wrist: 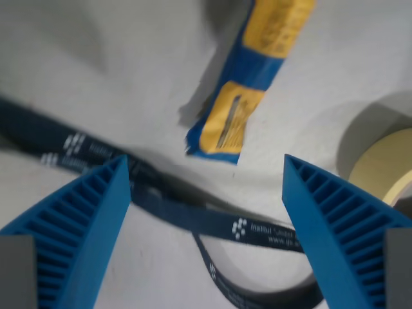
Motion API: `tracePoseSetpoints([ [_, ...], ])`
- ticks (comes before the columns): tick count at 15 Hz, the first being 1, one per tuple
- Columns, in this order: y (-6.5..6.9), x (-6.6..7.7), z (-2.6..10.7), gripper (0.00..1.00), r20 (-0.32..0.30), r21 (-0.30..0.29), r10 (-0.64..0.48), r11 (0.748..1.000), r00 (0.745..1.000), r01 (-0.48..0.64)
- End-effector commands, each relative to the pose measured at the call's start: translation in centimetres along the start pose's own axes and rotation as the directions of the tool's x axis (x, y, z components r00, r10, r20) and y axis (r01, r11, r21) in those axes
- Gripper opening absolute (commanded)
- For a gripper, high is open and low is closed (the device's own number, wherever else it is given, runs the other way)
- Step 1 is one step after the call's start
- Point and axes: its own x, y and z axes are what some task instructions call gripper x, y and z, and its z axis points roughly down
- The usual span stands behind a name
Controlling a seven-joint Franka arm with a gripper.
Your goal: Move above the blue bag
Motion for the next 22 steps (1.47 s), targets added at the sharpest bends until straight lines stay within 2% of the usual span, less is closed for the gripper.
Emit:
tracePoseSetpoints([
  [1, 0.6, 1.3, 0.6, 1.00, 0.011, 0.018, 0.305, 0.952, 0.952, -0.305],
  [5, 1.5, 2.3, 1.8, 1.00, 0.018, 0.023, 0.365, 0.931, 0.931, -0.365],
  [11, 2.4, 3.7, 3.2, 1.00, 0.018, 0.021, 0.402, 0.915, 0.915, -0.403],
  [22, 3.0, 4.6, 4.1, 1.00, 0.010, 0.023, 0.356, 0.934, 0.935, -0.356],
])
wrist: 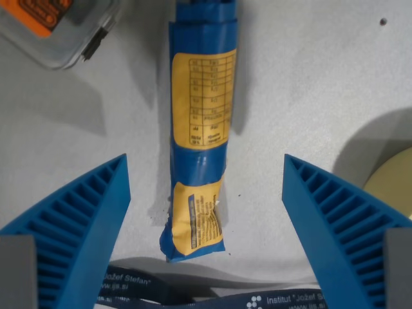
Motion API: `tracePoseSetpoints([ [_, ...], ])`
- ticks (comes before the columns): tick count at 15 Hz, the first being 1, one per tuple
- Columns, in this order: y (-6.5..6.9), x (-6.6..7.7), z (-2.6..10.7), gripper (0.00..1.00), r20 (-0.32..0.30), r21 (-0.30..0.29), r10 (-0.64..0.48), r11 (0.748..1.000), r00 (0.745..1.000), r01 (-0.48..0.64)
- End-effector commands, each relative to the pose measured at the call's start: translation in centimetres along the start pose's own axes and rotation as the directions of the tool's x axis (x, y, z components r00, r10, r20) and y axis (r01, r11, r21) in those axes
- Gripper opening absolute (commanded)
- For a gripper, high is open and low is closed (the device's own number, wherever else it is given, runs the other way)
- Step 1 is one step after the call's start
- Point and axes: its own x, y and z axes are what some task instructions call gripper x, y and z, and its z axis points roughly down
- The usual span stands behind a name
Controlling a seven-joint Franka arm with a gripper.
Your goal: Move above the blue bag
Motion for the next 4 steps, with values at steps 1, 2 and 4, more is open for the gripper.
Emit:
tracePoseSetpoints([
  [1, -0.16, 0.88, 0.27, 1.00, 0.024, 0.029, 0.043, 0.999, 0.999, -0.044],
  [2, -0.17, 0.91, 0.30, 1.00, 0.024, 0.029, 0.039, 0.999, 0.999, -0.040],
  [4, -0.17, 0.91, 0.30, 1.00, 0.024, 0.029, 0.039, 0.999, 0.999, -0.040],
])
